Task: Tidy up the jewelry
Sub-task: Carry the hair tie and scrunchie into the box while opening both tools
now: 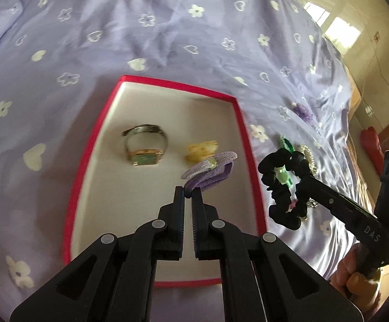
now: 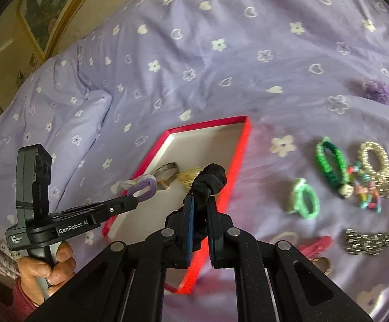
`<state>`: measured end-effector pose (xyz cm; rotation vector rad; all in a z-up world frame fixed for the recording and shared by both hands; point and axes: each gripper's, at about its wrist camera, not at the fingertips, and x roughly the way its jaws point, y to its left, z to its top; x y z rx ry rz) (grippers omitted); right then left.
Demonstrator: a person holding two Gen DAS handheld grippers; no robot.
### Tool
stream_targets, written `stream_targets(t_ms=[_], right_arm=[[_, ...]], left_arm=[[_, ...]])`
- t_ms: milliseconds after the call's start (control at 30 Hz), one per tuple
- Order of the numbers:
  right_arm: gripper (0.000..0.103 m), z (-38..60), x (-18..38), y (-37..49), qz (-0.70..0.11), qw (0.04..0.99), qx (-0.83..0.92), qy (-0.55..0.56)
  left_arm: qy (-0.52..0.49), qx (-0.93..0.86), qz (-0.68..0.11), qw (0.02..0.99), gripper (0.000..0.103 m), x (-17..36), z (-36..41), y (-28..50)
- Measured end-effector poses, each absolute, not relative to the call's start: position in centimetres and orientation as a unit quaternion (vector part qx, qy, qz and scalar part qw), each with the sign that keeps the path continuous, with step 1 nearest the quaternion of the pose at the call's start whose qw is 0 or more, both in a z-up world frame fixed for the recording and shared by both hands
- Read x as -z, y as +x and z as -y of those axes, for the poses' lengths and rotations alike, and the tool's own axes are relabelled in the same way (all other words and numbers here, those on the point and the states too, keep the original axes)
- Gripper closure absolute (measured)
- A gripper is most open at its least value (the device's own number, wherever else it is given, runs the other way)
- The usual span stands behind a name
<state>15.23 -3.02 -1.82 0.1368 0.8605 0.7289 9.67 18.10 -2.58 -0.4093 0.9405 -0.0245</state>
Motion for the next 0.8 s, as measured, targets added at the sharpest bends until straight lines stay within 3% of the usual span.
stream_targets(t_ms=[800], right_arm=[[0.095,-4.3,7.0,17.6,-0.467,0.812,-0.349,0.005]], left_arm=[[-0.212,-0.037,-0.49,0.844,0.099,7.2,-22.6,11.1]])
